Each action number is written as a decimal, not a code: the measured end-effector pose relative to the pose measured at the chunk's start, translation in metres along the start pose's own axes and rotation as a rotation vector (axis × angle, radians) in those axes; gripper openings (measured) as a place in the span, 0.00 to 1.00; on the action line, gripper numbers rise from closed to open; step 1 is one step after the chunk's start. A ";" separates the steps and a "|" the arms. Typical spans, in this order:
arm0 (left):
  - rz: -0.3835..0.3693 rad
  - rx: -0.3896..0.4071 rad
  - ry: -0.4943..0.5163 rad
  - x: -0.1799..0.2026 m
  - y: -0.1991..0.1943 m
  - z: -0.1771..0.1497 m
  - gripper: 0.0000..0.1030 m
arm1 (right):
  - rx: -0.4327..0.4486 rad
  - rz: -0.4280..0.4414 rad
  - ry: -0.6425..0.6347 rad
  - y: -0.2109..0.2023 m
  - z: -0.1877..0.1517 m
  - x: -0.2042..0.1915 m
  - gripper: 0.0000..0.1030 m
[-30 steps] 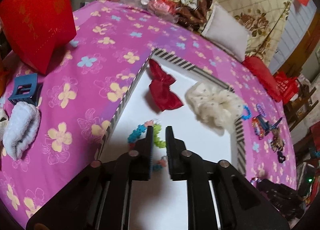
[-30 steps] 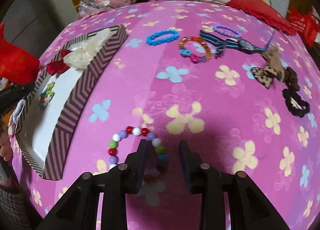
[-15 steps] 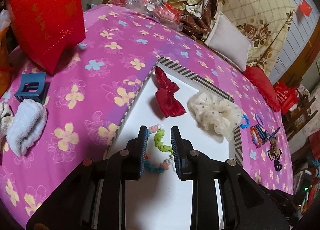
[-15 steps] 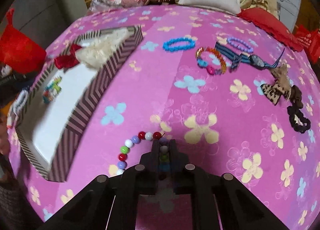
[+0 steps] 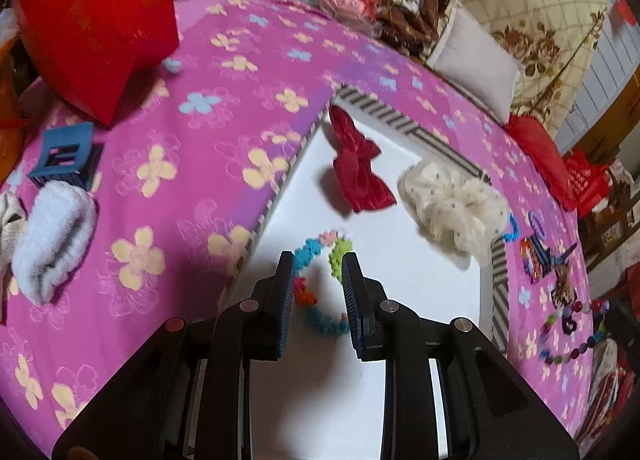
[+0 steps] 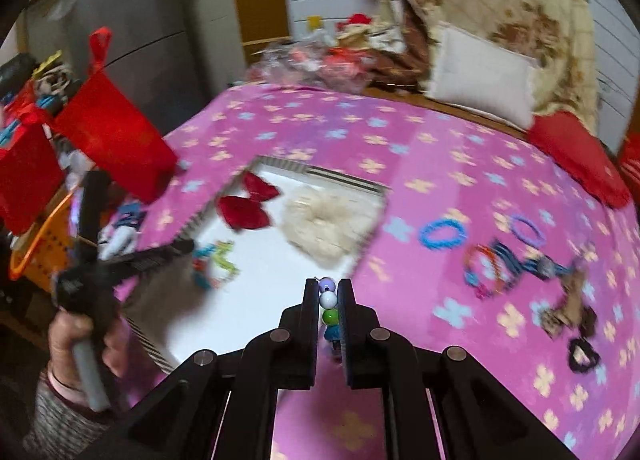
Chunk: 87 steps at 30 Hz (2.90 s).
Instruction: Organize jewelry
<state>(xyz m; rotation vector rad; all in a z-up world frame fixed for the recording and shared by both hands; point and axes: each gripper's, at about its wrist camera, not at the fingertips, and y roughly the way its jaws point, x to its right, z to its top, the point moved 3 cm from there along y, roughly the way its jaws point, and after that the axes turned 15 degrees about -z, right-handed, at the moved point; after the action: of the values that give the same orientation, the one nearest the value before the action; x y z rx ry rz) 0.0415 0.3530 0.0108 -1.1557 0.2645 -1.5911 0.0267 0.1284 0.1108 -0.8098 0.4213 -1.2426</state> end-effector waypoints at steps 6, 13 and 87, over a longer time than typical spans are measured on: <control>-0.004 -0.077 -0.024 -0.004 0.020 -0.004 0.22 | -0.057 0.029 -0.090 0.043 0.015 -0.065 0.08; -0.058 -0.066 -0.069 -0.008 0.027 0.007 0.22 | -0.116 0.089 -0.022 0.083 0.032 -0.085 0.08; -0.221 0.062 0.210 0.126 -0.018 -0.039 0.38 | -0.176 -0.287 0.289 0.019 -0.144 0.213 0.41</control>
<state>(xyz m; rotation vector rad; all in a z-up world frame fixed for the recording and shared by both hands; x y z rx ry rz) 0.0091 0.2383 0.0707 -0.9972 0.2276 -1.9062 0.0040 -0.1155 0.0313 -0.8630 0.6719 -1.6160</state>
